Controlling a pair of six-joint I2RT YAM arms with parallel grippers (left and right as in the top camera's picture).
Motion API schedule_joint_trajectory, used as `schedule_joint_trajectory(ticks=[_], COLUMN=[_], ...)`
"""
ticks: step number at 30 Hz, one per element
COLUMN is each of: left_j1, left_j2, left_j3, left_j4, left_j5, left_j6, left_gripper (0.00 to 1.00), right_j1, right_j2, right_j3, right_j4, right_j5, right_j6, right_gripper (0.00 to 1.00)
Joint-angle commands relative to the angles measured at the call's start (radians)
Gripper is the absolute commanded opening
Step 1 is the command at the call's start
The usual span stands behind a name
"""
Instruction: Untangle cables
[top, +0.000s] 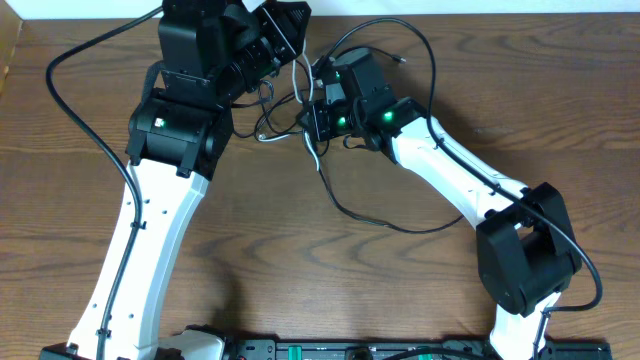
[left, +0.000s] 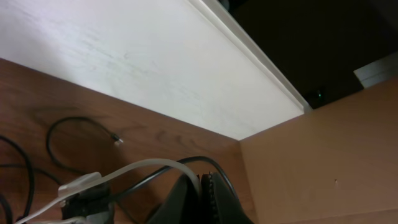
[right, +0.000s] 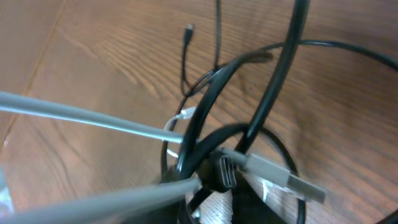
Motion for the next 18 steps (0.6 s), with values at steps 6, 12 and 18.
schedule_joint_trajectory(ticks=[6, 12, 18], left_j1=[0.004, 0.061, 0.130], left_j2=[0.003, -0.014, -0.035], left_j3=[0.016, 0.017, 0.017], left_j4=[-0.009, -0.010, -0.010], left_j5=[-0.010, 0.000, 0.064], left_j6=[0.049, 0.077, 0.078], left_gripper=[0.08, 0.07, 0.07], right_j1=[-0.049, -0.136, -0.216], right_j2=[0.011, 0.026, 0.084], right_j3=[0.017, 0.015, 0.015], right_j4=[-0.112, -0.233, -0.305], right_j5=[0.123, 0.127, 0.103], right_j6=[0.039, 0.037, 0.023], right_gripper=[0.01, 0.01, 0.01])
